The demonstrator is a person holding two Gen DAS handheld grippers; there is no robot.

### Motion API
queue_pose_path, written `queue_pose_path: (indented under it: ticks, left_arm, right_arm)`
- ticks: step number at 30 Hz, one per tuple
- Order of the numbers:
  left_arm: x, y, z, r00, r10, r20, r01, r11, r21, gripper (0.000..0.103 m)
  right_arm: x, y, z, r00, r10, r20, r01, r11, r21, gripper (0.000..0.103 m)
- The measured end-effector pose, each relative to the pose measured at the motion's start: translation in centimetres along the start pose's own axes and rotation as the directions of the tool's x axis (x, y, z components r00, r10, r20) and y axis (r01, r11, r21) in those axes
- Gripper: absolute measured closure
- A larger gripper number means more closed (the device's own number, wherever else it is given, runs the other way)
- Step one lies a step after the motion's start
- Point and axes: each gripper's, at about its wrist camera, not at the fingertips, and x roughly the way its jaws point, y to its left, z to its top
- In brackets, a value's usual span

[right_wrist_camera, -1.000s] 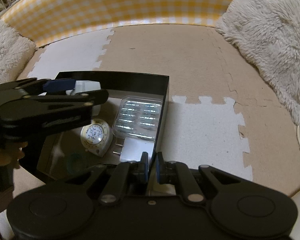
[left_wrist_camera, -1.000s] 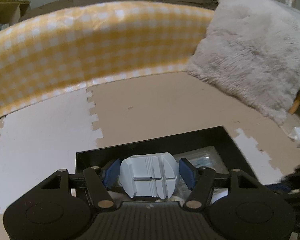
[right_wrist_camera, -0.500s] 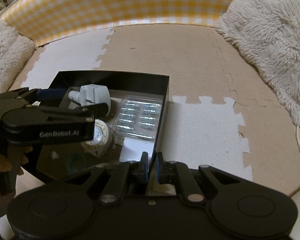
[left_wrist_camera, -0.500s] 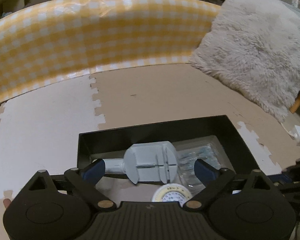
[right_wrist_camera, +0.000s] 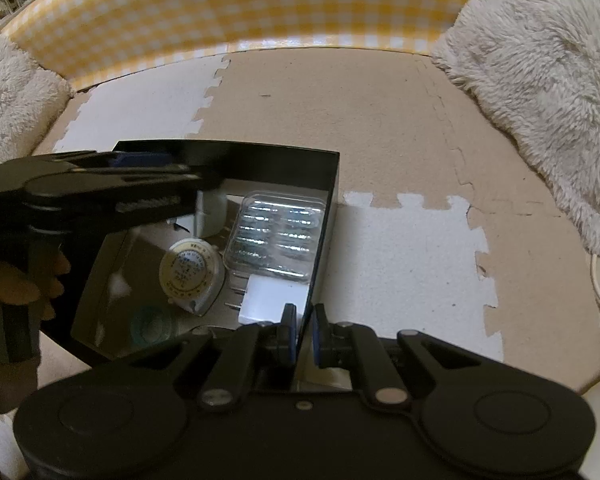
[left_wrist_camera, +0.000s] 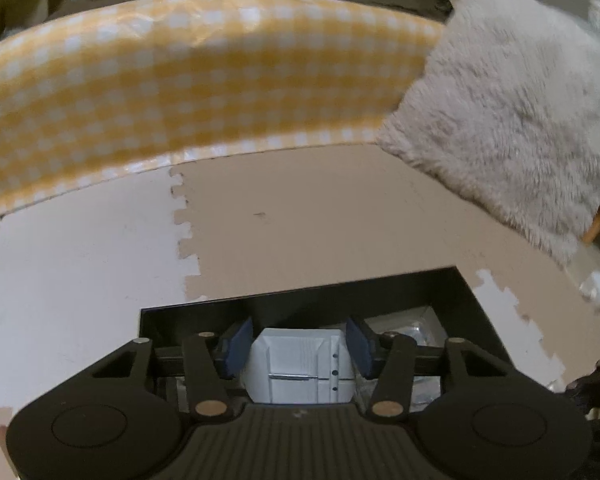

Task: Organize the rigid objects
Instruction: 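Carry the white strap tool with the left tool into the box and release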

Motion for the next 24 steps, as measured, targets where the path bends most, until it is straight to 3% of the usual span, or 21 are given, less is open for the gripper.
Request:
queue_pose_path:
  ticks: [9,13,16,24]
  left_arm:
    - [1.0,-0.7,-0.3,0.999,0.013,-0.052,-0.01,0.998,0.061,0.041]
    - [0.4,0.1,-0.6,0.997,0.009,-0.081,-0.009,1.0,0.005,0.02]
    - [-0.9,0.5,-0.6,0.997,-0.01,-0.072,0.009,1.0,-0.025,0.011]
    - [-5.1,-0.1,-0.4,0.997,-0.063,-0.05,0.063,0.998,-0.007,0.0]
  right_arm:
    - [0.1,0.2,0.0,1.0,-0.006,-0.001,0.006,1.0,-0.005,0.095]
    - [0.1,0.2,0.1,1.0,-0.004,-0.001,0.004,1.0,-0.002,0.095]
    - [0.0,0.3,0.1,1.0,-0.007,-0.002,0.007,1.0,-0.004,0.095]
    - [0.1,0.4,0.0,1.0,-0.011,-0.002,0.011,1.0,-0.007,0.095]
